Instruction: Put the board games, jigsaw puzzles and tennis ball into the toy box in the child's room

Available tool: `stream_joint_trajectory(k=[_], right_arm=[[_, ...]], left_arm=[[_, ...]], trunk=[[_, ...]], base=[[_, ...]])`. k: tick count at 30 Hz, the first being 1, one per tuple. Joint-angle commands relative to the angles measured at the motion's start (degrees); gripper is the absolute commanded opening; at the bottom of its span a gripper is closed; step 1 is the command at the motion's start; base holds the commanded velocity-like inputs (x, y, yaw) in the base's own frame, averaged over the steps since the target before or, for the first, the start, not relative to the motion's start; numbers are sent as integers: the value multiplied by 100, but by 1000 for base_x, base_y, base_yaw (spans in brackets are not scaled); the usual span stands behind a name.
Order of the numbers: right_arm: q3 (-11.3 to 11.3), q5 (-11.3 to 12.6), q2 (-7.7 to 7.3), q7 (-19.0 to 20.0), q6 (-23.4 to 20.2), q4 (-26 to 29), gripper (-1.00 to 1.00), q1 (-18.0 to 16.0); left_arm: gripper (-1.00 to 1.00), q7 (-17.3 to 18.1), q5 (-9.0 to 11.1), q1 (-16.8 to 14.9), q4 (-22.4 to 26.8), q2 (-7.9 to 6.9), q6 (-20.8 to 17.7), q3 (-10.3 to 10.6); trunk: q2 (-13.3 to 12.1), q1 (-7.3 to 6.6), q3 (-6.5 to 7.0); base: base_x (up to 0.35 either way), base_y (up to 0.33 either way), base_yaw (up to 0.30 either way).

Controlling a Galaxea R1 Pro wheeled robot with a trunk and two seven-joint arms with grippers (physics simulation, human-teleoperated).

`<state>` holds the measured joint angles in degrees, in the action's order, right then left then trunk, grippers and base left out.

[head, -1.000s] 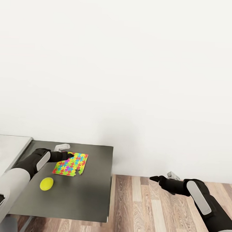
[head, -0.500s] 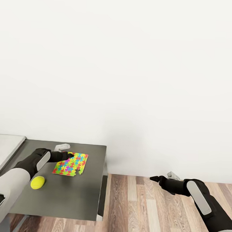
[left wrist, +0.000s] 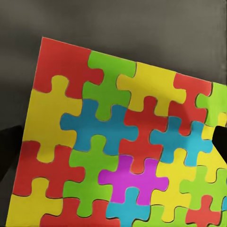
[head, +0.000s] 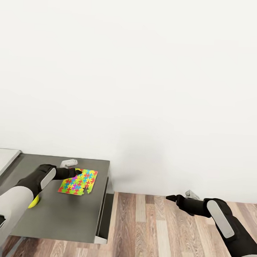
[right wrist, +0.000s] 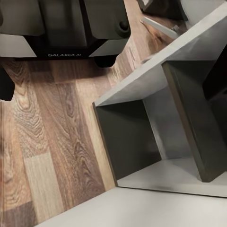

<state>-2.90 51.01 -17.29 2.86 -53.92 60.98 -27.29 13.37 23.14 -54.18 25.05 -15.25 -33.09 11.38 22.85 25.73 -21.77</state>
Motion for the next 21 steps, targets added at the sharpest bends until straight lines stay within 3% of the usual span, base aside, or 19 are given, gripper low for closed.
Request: stream_joint_trajectory(k=[1,21], right_arm=[[-7,-28,-6,30,-13,1,100,-4],[-1,-28,-3,30,-13,1,100,-4]], left_arm=[[100,25,-3,4,-70,5,-15,31],[100,42,-3,4,-70,4,-20,24]], trunk=[[6,5,-11],[6,5,-11]], base=[[0,-222,0],[-27,-170,0]])
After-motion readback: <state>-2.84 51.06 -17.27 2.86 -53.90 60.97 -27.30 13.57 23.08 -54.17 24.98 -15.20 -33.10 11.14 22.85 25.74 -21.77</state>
